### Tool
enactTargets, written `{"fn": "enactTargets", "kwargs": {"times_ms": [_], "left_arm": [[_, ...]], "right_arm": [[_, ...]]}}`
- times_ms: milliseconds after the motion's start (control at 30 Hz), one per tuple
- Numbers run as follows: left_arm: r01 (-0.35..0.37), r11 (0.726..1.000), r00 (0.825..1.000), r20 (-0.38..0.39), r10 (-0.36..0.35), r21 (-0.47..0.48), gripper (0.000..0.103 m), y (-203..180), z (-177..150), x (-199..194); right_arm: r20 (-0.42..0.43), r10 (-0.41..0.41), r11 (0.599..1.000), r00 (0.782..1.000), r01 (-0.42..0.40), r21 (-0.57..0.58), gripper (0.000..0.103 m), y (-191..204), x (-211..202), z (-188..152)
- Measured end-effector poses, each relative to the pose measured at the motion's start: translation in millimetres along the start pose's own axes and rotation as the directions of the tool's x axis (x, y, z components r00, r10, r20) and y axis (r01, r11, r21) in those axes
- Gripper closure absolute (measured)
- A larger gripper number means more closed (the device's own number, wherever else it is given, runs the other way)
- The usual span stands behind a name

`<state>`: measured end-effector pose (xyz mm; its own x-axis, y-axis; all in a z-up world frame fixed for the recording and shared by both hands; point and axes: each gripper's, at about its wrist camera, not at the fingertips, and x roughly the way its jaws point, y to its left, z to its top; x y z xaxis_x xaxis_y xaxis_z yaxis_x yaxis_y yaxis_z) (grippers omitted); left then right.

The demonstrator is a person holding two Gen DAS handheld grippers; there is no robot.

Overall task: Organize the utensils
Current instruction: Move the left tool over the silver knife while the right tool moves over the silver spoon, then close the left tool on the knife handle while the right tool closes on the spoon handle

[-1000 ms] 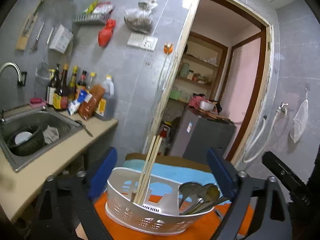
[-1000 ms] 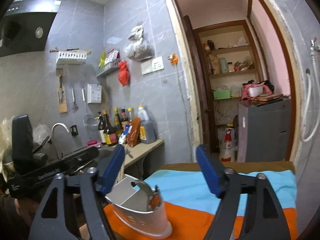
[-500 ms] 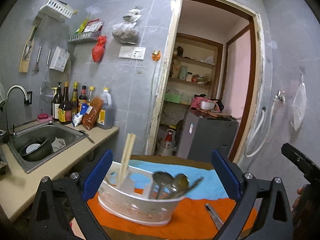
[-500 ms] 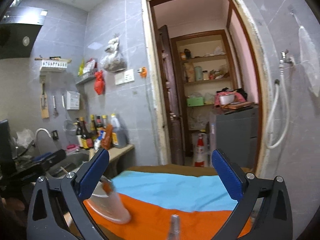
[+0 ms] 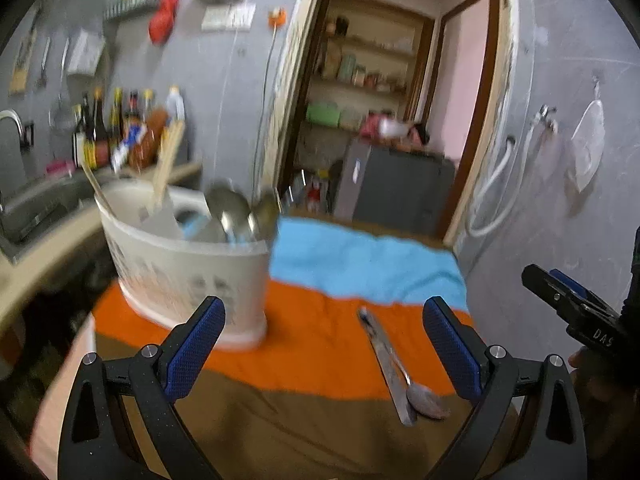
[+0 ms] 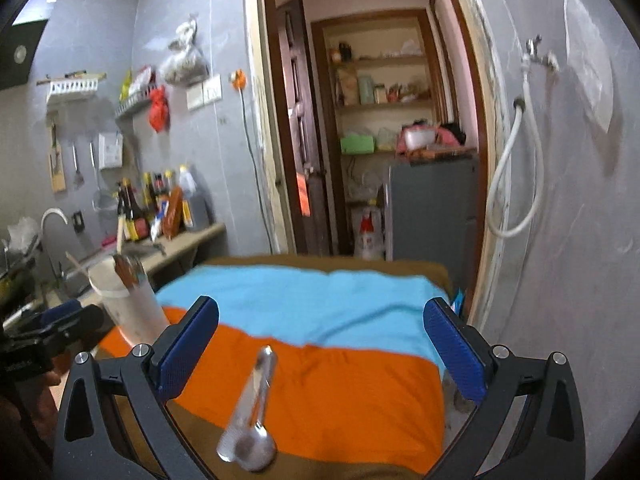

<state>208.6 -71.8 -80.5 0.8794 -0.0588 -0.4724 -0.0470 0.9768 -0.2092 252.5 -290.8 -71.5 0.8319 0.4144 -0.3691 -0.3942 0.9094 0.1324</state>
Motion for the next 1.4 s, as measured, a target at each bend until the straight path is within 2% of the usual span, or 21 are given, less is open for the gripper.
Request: {"fn": "enactTargets", "kwargs": {"times_ms": [200,367,500,767,867,1033,1200,1300,1400], "left_arm": [[-0.042,0.999,0.991,-0.127,0.041,-0.008,0.006,-4,-22,35],[-0.085,0.996,0.980,-0.181,0.084,0.001,0.006,-5,-38,53],[-0.102,0.995,0.969,-0.227,0.098,-0.006,0.006,-1,-45,63],[-0.135,0.987,0.960,-0.256,0.110,-0.084,0.006,22,-45,62],[-0.140,0.985,0.957,-0.268,0.109,-0.100,0.006,26,-44,64],[-0.137,0.985,0.955,-0.279,0.103,-0.105,0.006,27,-42,64],[-0.112,0.986,0.956,-0.286,0.073,-0.122,0.006,27,-39,70],[-0.068,0.989,0.958,-0.286,0.029,-0.128,0.007,24,-36,75],[-0.022,0.994,0.958,-0.288,-0.010,-0.111,0.012,13,-33,81]], "right_arm": [[-0.140,0.044,0.999,0.989,-0.042,0.017,0.002,-11,31,-24],[-0.249,0.083,0.996,0.965,-0.084,0.006,0.020,-7,56,-39],[-0.308,0.119,0.992,0.944,-0.128,-0.009,0.029,6,72,-49],[-0.426,0.149,0.983,0.892,-0.181,-0.036,0.050,22,95,-63],[-0.456,0.149,0.982,0.877,-0.187,-0.038,0.055,24,101,-66],[-0.514,0.119,0.981,0.849,-0.182,-0.074,0.056,31,111,-75],[-0.520,0.035,0.984,0.854,-0.120,-0.132,0.060,33,112,-75],[-0.508,-0.013,0.988,0.861,-0.066,-0.136,0.067,23,110,-75],[-0.499,-0.045,0.994,0.865,-0.012,-0.111,0.078,7,108,-75]]}}
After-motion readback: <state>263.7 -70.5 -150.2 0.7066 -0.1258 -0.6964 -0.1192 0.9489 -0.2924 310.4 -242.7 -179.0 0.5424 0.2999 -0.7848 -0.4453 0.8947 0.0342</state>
